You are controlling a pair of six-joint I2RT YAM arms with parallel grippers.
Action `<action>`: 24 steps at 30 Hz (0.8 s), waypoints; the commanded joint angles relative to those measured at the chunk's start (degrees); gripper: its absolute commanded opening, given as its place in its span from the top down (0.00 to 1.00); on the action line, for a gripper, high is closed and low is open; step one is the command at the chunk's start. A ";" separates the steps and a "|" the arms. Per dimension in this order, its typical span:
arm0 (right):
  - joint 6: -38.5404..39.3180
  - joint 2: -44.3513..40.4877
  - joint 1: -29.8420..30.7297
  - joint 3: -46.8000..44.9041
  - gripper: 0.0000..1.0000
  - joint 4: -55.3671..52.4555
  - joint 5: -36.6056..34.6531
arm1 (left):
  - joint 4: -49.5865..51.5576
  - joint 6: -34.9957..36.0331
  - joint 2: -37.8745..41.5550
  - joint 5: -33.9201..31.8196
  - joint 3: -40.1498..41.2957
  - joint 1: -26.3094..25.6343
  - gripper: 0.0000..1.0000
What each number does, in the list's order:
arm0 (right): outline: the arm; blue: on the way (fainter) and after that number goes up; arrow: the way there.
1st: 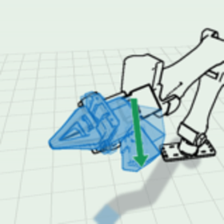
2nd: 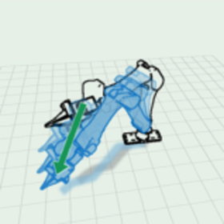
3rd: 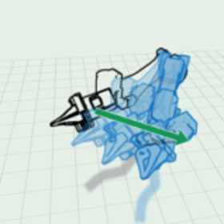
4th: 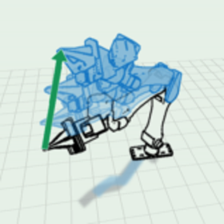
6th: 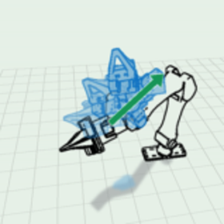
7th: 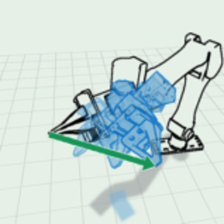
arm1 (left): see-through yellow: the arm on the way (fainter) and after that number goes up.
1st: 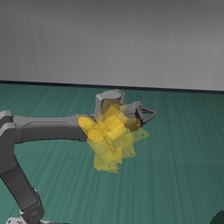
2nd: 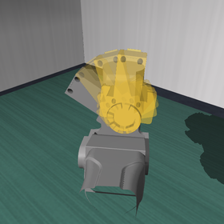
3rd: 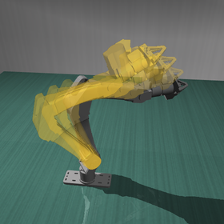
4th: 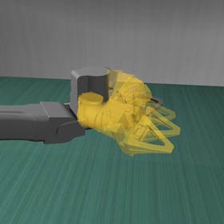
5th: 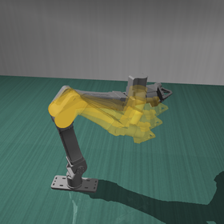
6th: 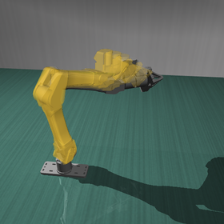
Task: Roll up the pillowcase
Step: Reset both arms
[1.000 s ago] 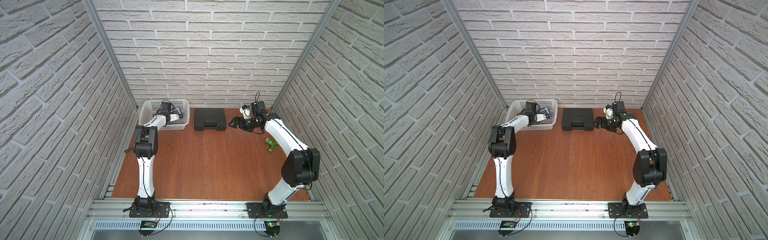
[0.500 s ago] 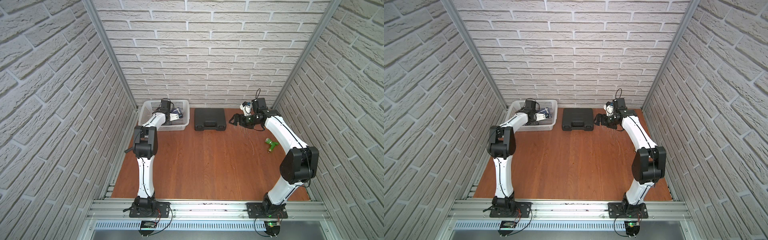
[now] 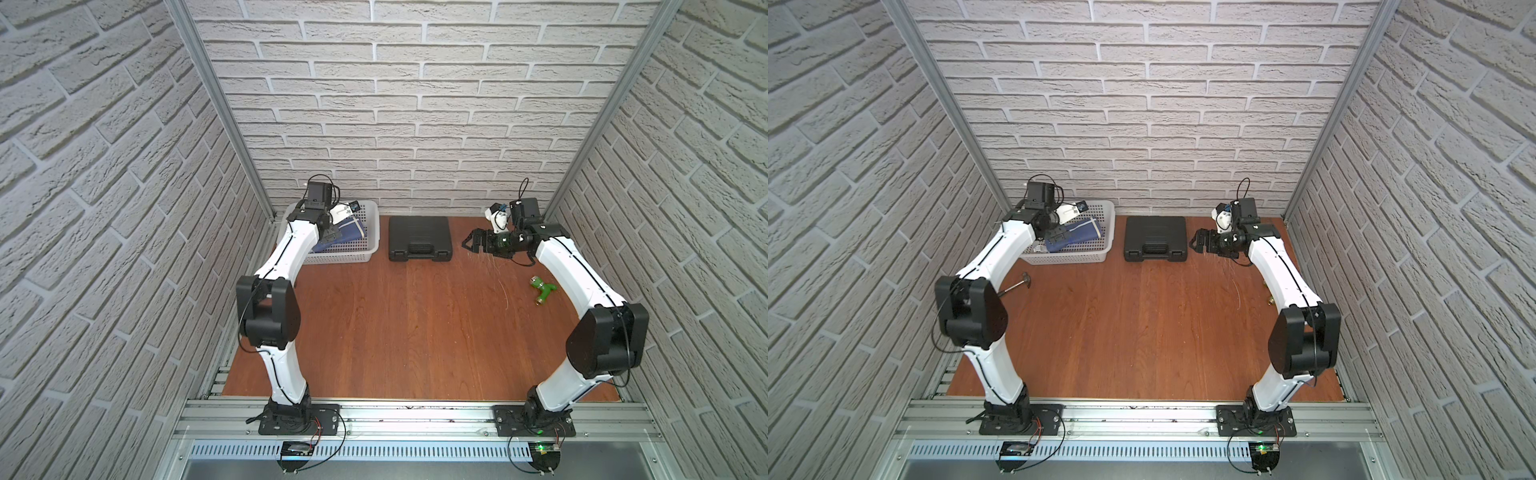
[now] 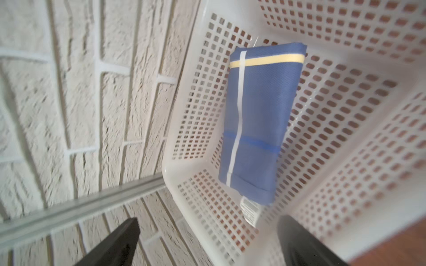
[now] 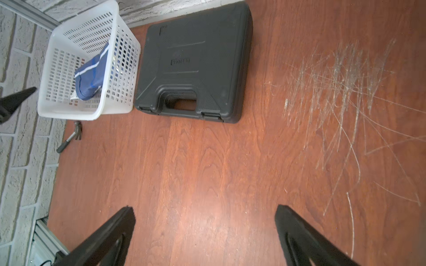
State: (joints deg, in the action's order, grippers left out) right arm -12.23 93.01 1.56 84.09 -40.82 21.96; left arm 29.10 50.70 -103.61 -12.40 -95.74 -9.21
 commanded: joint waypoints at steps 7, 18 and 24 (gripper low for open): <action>9.37 -21.33 -2.95 -31.84 0.00 31.54 -19.50 | -5.93 -48.61 30.33 3.06 34.65 -1.45 0.02; 12.32 -18.15 -3.85 -52.70 0.01 66.54 -36.96 | -33.35 -59.33 47.97 -7.39 69.60 3.59 0.02; 12.04 -15.81 -4.12 -50.98 0.01 68.05 -35.80 | -40.75 -57.92 45.98 -7.21 74.60 3.86 0.02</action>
